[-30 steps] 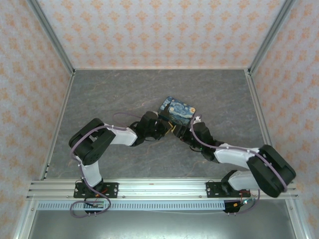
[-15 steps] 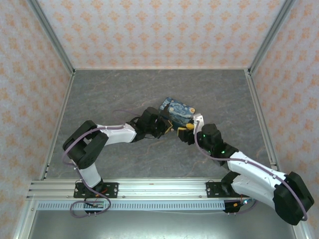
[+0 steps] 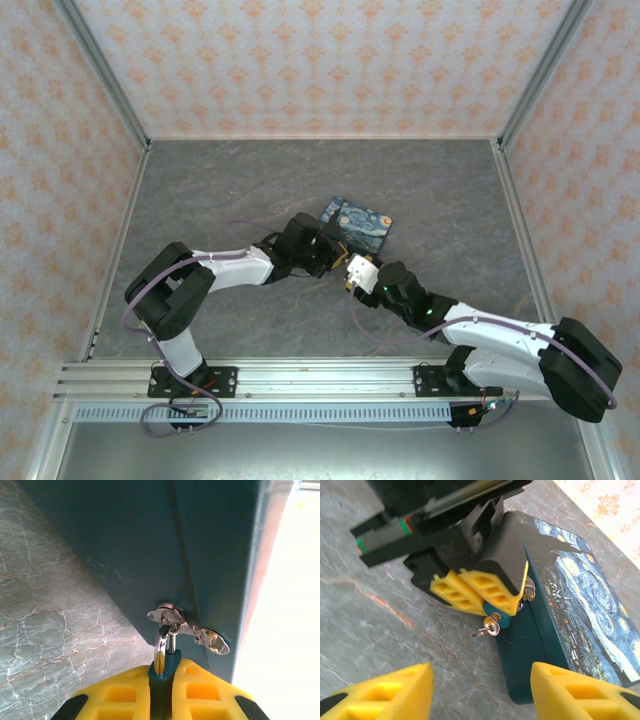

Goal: Unlock the padlock with the key

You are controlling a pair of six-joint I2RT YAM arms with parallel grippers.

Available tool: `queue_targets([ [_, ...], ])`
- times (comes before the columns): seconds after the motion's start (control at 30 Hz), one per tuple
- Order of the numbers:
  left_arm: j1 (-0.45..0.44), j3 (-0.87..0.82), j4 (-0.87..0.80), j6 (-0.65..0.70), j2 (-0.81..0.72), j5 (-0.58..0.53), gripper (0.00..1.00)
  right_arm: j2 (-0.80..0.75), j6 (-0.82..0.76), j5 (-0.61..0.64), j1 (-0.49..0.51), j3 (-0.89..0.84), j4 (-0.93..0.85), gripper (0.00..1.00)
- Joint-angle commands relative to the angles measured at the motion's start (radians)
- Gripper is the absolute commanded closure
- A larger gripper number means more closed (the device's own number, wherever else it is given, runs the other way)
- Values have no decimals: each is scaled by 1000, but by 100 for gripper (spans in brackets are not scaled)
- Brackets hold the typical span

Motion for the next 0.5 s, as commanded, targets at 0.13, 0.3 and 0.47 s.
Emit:
queue_targets([
  [0.13,11,51,15,-7,-27,40,100,74,-260,159,31,13,90,44],
  [0.3,11,49,18,-11,-29,40,100,112,-305,183,31,20,138,44],
  [0.47,12,48,17,-10,-30,45,100,163,-293,173,31,32,180,45],
])
